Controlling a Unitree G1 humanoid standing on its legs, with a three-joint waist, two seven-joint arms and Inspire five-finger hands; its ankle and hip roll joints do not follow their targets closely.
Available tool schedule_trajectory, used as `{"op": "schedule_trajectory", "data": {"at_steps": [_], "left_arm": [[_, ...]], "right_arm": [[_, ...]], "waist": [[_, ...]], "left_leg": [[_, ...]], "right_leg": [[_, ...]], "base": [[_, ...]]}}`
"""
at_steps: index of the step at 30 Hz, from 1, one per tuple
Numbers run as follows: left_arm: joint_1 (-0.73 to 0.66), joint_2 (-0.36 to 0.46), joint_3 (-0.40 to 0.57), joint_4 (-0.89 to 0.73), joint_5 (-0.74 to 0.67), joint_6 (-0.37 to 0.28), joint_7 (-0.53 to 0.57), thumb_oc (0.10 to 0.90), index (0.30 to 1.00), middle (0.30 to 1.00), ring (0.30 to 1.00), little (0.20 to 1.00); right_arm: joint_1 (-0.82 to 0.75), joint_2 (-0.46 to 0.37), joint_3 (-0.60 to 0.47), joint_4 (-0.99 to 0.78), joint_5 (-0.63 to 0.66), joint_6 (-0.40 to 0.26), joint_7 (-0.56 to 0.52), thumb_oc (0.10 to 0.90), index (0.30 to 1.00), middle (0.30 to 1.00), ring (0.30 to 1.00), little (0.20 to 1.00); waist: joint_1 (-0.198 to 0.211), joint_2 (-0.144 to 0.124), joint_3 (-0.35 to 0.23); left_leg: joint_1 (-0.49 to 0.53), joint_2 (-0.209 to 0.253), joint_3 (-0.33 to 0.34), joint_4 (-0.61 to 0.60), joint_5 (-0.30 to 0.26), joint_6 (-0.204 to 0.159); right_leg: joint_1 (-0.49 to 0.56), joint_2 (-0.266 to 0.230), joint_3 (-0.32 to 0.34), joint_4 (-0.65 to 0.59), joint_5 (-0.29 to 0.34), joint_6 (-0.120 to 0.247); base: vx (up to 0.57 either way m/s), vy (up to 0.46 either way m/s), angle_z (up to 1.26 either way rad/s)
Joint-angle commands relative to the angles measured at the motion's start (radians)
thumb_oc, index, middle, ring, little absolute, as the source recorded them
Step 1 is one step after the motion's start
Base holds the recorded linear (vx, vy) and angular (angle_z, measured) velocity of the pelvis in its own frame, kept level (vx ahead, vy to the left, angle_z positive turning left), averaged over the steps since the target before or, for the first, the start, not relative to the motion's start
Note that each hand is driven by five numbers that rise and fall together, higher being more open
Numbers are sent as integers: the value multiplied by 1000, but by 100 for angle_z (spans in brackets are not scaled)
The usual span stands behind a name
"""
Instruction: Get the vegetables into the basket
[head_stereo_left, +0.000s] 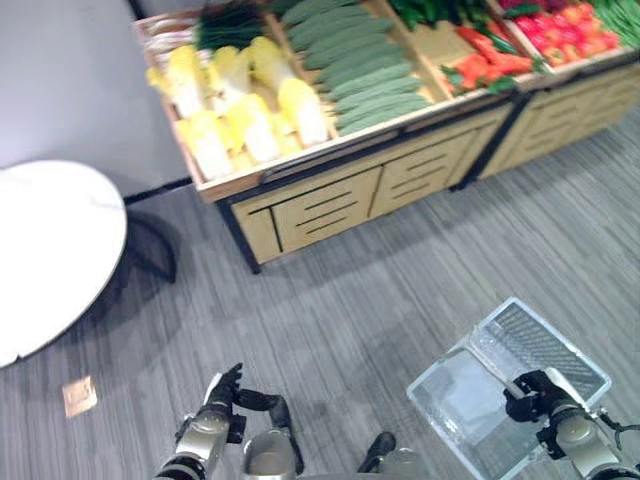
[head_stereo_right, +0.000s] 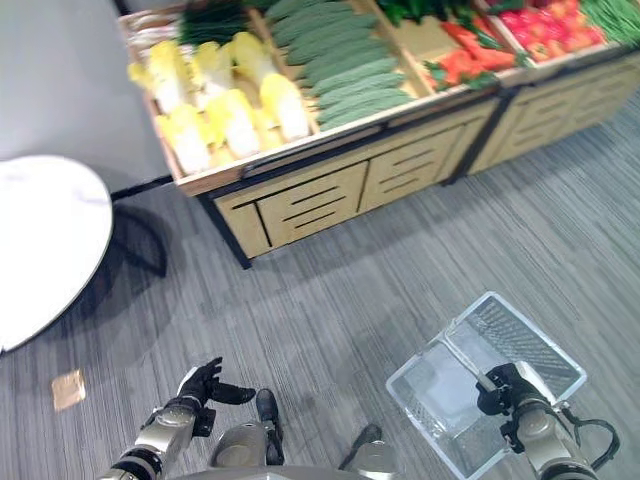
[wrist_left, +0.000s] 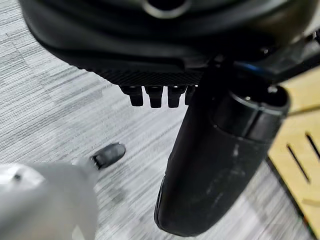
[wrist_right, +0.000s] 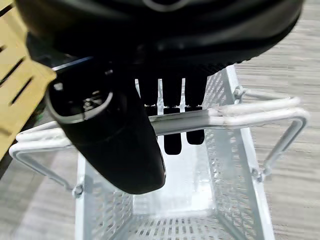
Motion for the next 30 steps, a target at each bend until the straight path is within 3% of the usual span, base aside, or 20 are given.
{"op": "schedule_trajectory", "data": {"at_steps": [1,9,11,16,19,20,21,22,23,26,27,28,30], "left_arm": [[-22,15,4,7,28,-19,15,900,1000,1000,1000,1000],[-13,41,14,6,24,-18,15,900,1000,1000,1000,1000],[-6,63,9,-21,27,-22,10,900,1000,1000,1000,1000],[-3,90,-3,-51,31,-31,5,900,1000,1000,1000,1000],[-18,110,-24,-73,41,-35,6,900,1000,1000,1000,1000],[-19,109,-24,-73,41,-34,6,900,1000,1000,1000,1000],[-32,110,-29,-70,41,-35,9,900,1000,1000,1000,1000],[-43,109,-38,-71,35,-40,19,900,1000,1000,1000,1000],[-45,107,-41,-69,35,-43,21,900,1000,1000,1000,1000],[-53,96,-45,-54,36,-48,18,900,1000,1000,1000,1000],[-65,98,-55,-8,55,-47,16,900,1000,1000,1000,1000],[-62,103,-60,-17,54,-50,7,900,1000,1000,1000,1000],[-55,91,-50,-12,53,-51,13,900,1000,1000,1000,1000]], "right_arm": [[-57,-92,-44,-29,16,-19,-44,400,300,300,300,300],[-96,-52,-26,86,45,-14,-47,400,300,300,300,300],[-119,-44,-29,181,74,-14,-47,400,300,300,300,300],[-147,-48,-51,265,111,-17,-50,400,300,300,300,300],[-146,-60,-82,293,137,-22,-53,400,300,300,300,300],[-146,-60,-82,292,137,-21,-53,400,300,300,300,300],[-147,-59,-90,287,148,-24,-59,400,300,300,300,300],[-135,-48,-92,281,166,-30,-66,400,300,300,300,300],[-128,-46,-93,281,172,-33,-67,400,300,300,300,300],[-115,-38,-86,287,179,-33,-65,400,300,300,300,300],[-89,-28,-87,297,197,-37,-66,400,300,300,300,300],[-67,-24,-96,298,198,-40,-67,400,300,300,300,300],[-65,-21,-94,287,197,-40,-68,400,300,300,300,300]], "waist": [[12,-28,-38],[59,-63,-52],[89,-82,-57],[111,-97,-51],[89,-83,-17],[90,-83,-18],[68,-68,-3],[25,-39,18],[9,-29,21],[-15,-18,33],[-73,-27,51],[-81,-32,47],[-67,-43,43]], "left_leg": [[14,84,-13,-21,11,-103],[19,39,-36,-24,-27,-74],[2,13,-52,-1,-59,-58],[-28,-14,-69,35,-95,-34],[-27,-58,-110,29,-115,7],[-28,-60,-109,29,-115,8],[-29,-59,-130,24,-109,13],[-14,-57,-177,0,-109,14],[-1,-57,-198,-18,-108,10],[24,-55,-235,-32,-109,-8],[60,-65,-308,-36,-137,-22],[55,-69,-328,-37,-132,-28],[50,-70,-328,-37,-125,-32]], "right_leg": [[-34,39,63,83,-27,12],[4,7,64,66,-11,41],[9,-9,79,49,9,63],[-18,-40,108,79,44,85],[-124,-111,190,269,163,106],[-126,-112,192,272,163,107],[-176,-99,255,316,188,105],[-261,-18,407,358,133,91],[-286,20,457,338,89,77],[-306,33,469,226,58,59],[-353,74,632,73,106,78],[-348,83,670,77,112,82],[-315,66,618,24,127,75]], "base": [[111,74,24],[105,67,7],[153,154,1],[56,121,-5],[47,202,3],[18,131,37],[80,135,56],[138,136,41],[133,81,25],[238,-97,103],[232,-181,36],[250,-200,76],[25,-83,115]]}}
